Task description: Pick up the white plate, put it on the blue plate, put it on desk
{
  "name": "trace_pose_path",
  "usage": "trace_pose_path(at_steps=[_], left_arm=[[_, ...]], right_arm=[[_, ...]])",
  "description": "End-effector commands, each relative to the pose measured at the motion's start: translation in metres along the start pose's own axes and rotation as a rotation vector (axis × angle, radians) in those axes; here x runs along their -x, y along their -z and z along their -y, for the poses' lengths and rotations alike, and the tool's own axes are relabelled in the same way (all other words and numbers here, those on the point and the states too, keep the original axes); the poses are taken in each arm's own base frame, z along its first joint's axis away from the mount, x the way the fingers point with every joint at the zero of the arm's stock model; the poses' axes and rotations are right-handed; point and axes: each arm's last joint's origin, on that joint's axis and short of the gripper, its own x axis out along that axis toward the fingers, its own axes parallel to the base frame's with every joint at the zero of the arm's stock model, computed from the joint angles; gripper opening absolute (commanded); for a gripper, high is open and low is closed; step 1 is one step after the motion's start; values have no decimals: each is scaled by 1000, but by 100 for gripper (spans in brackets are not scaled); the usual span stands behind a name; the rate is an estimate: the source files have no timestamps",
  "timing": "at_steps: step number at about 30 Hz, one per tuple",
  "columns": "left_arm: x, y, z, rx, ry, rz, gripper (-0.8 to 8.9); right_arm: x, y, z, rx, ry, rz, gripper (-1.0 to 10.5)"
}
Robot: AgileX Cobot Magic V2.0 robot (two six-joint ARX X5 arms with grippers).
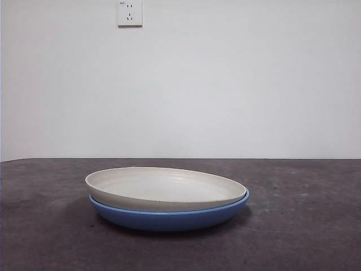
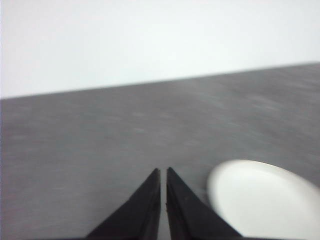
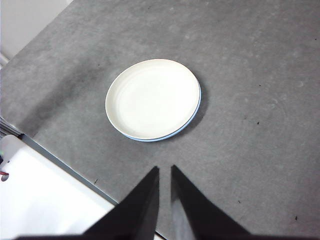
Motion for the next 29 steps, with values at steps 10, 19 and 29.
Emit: trace_pose_path(at_steps=[10,19,29], left_arm=[[-33,113,-16,91,-353,58,20],[-44,144,-18,100,-356,-27,20],[-46,145,-20,95,-365,0,20]], right_arm=[[3,-4,-1,10,-2,21,35],[3,-4,-1,10,-2,21,35],[3,-4,-1,10,-2,20,35]])
